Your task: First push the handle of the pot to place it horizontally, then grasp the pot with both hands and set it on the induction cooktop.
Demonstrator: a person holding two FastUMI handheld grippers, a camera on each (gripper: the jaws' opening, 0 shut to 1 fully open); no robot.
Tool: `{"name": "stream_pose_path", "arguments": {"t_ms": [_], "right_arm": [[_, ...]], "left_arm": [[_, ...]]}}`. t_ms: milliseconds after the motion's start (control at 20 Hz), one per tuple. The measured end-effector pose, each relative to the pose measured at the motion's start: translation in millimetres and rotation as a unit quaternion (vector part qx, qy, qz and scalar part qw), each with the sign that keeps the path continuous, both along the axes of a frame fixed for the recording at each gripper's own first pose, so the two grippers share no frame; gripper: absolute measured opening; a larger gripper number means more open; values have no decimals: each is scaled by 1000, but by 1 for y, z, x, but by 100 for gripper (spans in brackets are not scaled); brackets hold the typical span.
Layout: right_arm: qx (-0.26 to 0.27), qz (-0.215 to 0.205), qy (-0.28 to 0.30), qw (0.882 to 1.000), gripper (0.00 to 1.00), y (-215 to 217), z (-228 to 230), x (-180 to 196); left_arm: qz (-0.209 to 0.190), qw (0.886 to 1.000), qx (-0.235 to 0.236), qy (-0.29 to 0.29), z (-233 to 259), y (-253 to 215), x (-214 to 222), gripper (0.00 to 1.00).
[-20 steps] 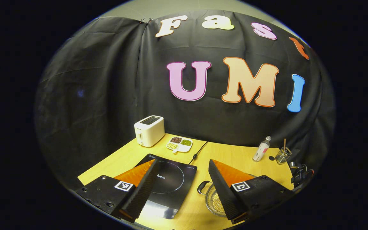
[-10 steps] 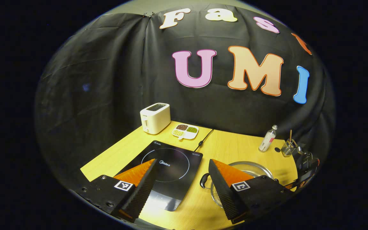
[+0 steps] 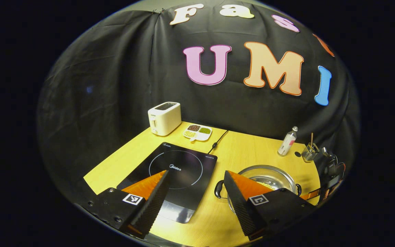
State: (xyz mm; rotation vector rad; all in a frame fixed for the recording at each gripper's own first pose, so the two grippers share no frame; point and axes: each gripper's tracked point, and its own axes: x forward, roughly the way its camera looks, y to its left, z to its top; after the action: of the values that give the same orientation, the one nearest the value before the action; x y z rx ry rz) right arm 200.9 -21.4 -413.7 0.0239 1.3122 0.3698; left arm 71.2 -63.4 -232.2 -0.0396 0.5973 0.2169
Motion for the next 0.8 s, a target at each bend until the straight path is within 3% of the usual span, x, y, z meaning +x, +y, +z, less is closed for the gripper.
{"name": "stream_pose_path", "arguments": {"t_ms": [50,100,350,400,550,600,650,800], "right_arm": [[6,-3,1,1000,15,-1,3,-2],[8,-8,4,1000,11,-5,5,-2],[60,-56,2,997,99,-13,32,3],[63,-59,-4,996,93,-13,35,8],[77,-64,-15,995,93,-10,41,17],[79,-67,-13,995,100,-9,40,19],[77,-69,-10,995,93,-9,38,20],[67,-62,-8,996,93,-9,29,21]], "left_arm": [[-5,1000,-5,4,-5,-2,1,96],[-11,1000,-11,11,-9,-4,2,96],[-62,995,-44,58,-45,-24,12,97],[-72,993,-51,77,-54,-27,13,97],[-100,984,-85,123,-81,-43,20,97],[-113,978,-99,142,-90,-50,21,96],[-125,972,-112,164,-100,-56,19,96],[-129,958,-134,218,-127,-64,19,97]]}}
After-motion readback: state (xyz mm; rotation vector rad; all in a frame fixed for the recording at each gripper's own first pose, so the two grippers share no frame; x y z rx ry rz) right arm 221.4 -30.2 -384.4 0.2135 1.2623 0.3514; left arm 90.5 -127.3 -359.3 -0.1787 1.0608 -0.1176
